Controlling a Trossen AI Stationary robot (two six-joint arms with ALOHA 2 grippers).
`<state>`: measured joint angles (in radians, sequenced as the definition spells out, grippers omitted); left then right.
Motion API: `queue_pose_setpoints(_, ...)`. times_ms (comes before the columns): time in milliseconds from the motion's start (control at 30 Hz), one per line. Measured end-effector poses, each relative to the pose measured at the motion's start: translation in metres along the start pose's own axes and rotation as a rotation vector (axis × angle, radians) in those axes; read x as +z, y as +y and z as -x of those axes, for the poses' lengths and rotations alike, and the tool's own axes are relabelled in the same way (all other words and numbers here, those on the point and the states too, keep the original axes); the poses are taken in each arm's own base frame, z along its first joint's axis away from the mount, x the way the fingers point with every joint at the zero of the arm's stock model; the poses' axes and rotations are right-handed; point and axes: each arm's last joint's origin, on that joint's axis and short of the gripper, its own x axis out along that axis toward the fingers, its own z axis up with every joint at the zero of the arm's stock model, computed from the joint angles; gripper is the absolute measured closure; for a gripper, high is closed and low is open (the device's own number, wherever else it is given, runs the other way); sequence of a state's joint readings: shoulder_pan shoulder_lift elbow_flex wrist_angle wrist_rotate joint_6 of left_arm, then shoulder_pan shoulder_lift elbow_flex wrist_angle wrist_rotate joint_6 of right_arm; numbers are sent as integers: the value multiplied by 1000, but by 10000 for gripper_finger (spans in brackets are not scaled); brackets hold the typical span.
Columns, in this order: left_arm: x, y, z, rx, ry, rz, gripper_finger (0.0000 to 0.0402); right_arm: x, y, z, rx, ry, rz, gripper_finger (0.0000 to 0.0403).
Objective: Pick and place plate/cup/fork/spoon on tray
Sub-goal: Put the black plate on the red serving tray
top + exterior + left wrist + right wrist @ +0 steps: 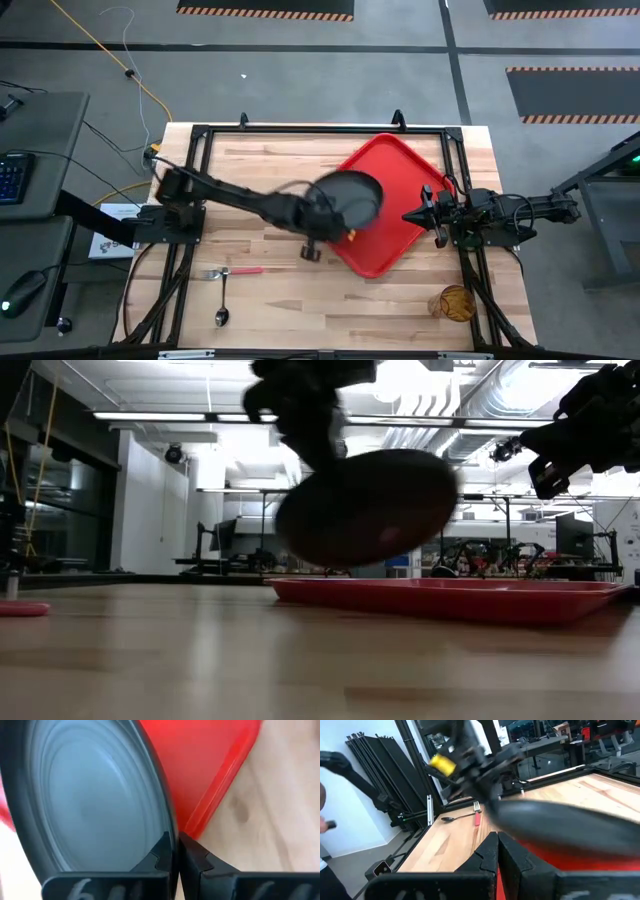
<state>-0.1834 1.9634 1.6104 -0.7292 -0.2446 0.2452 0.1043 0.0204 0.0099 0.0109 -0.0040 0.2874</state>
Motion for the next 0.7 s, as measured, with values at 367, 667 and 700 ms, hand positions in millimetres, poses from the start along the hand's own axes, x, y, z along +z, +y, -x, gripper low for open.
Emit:
queue_pose_setpoints(367, 36, -12, -62, 61, -77, -220, 397, 0, 0, 0, 0, 0, 0, 402)
queue_pose_setpoints(667, 28, -6, -103, 119, -23, -316, 395, 0, 0, 0, 0, -1, 0, 402)
queue_pose_setpoints(700, 26, -5, -106, 130, -9, -320, 395, 0, 0, 0, 0, -1, 0, 402)
